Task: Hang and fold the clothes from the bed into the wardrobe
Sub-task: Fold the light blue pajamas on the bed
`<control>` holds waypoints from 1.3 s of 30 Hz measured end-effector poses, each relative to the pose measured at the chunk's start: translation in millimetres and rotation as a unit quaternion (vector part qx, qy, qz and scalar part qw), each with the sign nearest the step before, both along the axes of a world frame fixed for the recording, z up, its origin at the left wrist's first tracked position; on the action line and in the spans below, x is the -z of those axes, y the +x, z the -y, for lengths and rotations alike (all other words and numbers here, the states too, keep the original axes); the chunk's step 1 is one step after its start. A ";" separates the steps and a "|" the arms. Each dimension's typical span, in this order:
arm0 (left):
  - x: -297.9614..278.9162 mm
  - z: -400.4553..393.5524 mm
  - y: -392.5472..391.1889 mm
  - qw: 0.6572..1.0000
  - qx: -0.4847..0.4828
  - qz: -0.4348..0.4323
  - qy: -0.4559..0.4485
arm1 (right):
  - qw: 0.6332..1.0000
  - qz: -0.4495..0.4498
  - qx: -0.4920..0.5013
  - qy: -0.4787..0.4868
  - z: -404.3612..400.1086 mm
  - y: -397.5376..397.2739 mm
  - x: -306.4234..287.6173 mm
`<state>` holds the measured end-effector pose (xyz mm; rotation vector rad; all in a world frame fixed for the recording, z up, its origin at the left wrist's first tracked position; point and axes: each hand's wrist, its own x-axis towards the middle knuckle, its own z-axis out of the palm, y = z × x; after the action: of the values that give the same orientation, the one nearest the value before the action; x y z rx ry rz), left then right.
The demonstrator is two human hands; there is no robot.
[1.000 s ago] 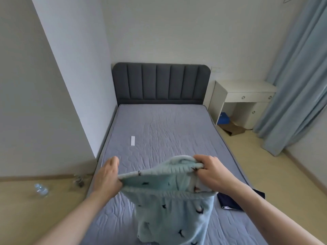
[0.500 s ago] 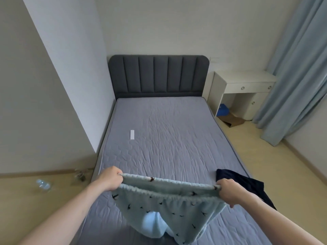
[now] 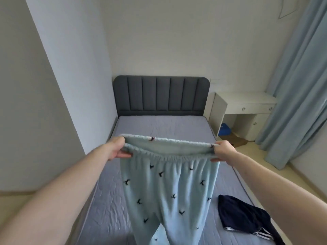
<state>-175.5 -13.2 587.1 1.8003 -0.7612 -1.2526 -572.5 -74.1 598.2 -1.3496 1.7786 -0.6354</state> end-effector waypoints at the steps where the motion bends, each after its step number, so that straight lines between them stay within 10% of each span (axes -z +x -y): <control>1: -34.0 16.5 -0.7 0.999 -0.004 0.007 -0.044 | 0.999 0.002 0.003 -0.046 14.4 3.2 -27.2; 9: -290.9 73.5 -15.7 0.920 -0.084 0.181 -0.338 | 0.916 -0.091 -0.028 -0.390 54.1 25.3 -235.8; 16: -326.0 31.3 -18.4 0.842 -0.114 0.285 -0.444 | 0.863 -0.045 -0.029 -0.502 29.5 22.2 -287.4; 24: -134.9 -24.8 -13.1 0.873 0.001 0.299 -0.384 | 0.900 -0.081 -0.106 -0.414 -13.0 -1.4 -129.9; 31: 125.4 -80.5 -27.9 0.940 0.113 0.290 -0.139 | 0.959 -0.166 -0.174 -0.147 -57.0 -22.1 115.6; 39: 384.6 -162.4 -60.7 0.919 0.226 0.305 0.110 | 0.914 -0.246 -0.292 0.138 -130.3 -31.0 365.4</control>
<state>-236.2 149.2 202.4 2.3280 -1.5026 -1.0769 -603.5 56.2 232.7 -1.8208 1.6124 0.3006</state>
